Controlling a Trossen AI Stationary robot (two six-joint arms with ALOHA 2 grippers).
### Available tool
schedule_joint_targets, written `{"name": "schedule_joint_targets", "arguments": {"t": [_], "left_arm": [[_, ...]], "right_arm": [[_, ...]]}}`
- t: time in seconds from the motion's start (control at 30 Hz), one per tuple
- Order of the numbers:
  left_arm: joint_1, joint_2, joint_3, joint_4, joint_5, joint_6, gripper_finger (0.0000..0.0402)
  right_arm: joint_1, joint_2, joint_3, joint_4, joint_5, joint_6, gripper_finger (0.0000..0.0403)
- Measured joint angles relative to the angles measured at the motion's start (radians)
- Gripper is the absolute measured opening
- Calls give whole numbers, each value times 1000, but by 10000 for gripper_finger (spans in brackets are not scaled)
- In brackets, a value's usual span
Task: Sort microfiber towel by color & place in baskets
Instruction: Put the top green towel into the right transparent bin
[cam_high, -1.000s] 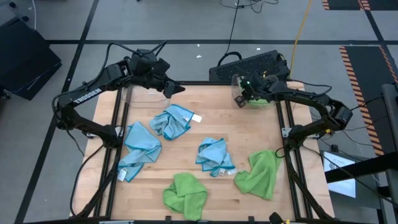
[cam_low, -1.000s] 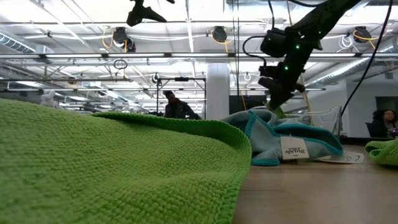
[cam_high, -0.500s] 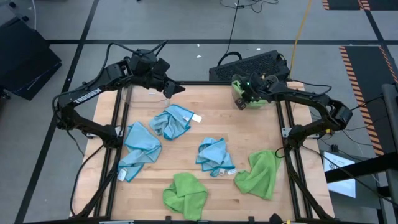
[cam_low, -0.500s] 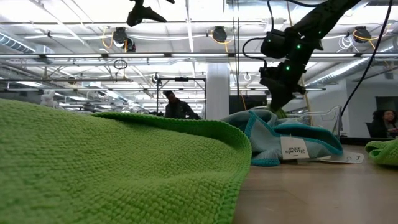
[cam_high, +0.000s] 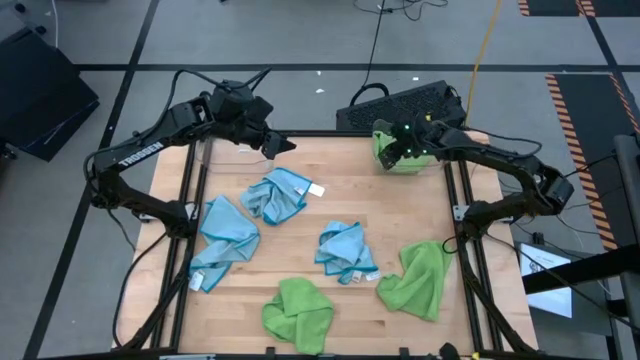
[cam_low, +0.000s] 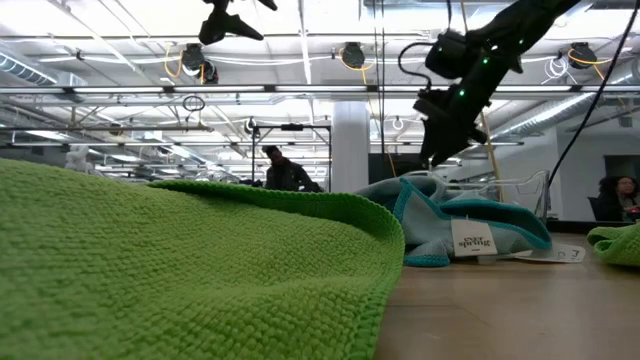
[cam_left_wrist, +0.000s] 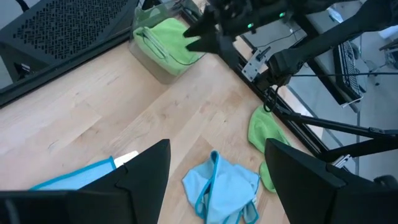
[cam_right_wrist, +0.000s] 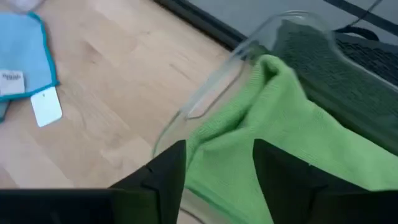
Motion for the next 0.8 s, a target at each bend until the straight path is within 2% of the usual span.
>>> {"name": "schedule_joint_targets", "arguments": {"t": [0.1, 0.17, 0.43, 0.7, 0.8], "left_arm": [[0, 0, 0, 1, 0, 0, 264], [0, 0, 0, 4, 0, 5, 264], [1, 0, 0, 5, -10, 14, 264], [1, 0, 0, 6, -9, -39, 264], [1, 0, 0, 7, -10, -53, 264]], "right_arm": [[-40, -24, 1, -30, 0, 49, 174], [-71, -12, 1, -61, -3, 106, 153], [-118, 136, 1, -47, -121, 194, 16], [-179, 233, 76, -134, -123, 210, 7], [-187, 264, 136, -189, -79, 251, 2]]}}
